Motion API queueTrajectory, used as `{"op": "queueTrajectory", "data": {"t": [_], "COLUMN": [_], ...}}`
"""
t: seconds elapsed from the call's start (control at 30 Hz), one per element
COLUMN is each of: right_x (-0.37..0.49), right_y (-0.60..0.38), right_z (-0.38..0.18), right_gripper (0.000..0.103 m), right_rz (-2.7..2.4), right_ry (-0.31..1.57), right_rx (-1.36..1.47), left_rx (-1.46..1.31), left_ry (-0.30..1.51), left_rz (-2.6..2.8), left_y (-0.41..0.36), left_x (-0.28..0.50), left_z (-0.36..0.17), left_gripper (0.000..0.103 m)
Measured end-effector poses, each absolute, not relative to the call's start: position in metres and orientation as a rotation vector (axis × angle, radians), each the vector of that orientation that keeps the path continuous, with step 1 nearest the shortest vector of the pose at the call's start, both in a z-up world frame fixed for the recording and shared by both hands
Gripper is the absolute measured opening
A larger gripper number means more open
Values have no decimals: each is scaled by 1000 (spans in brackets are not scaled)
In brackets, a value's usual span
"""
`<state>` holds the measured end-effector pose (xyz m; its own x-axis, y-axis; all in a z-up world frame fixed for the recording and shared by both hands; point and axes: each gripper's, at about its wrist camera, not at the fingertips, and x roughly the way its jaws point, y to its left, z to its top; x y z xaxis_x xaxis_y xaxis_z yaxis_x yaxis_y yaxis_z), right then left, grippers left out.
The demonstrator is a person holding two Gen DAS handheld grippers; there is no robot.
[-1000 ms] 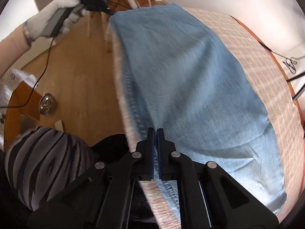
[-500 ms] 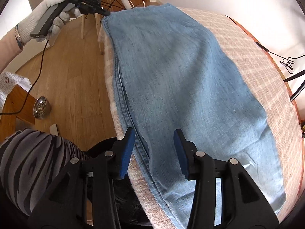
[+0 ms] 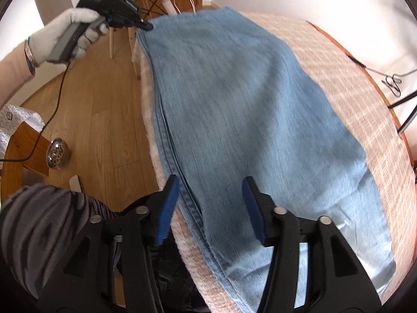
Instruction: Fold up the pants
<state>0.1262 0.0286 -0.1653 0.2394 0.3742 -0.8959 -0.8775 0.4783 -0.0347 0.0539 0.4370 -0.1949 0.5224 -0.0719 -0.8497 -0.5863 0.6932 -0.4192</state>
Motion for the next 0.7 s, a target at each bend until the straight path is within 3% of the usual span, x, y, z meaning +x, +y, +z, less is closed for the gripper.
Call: {"op": "queueTrajectory", "data": {"t": [0.5,0.7], "right_x": [162,163], "right_y": [117,143], "right_z": [-154,-160], "right_gripper": [59,59], "right_rz": [1060,1071], "right_ry": [949,950], "right_rx": [-592,-600], "left_rx": [-679,-785], "left_ry": [962,913], "left_rz": [471,276], "left_y": [441,441], "left_x": [39,25], "left_z": [-186,-187], "left_gripper": [0,0]}}
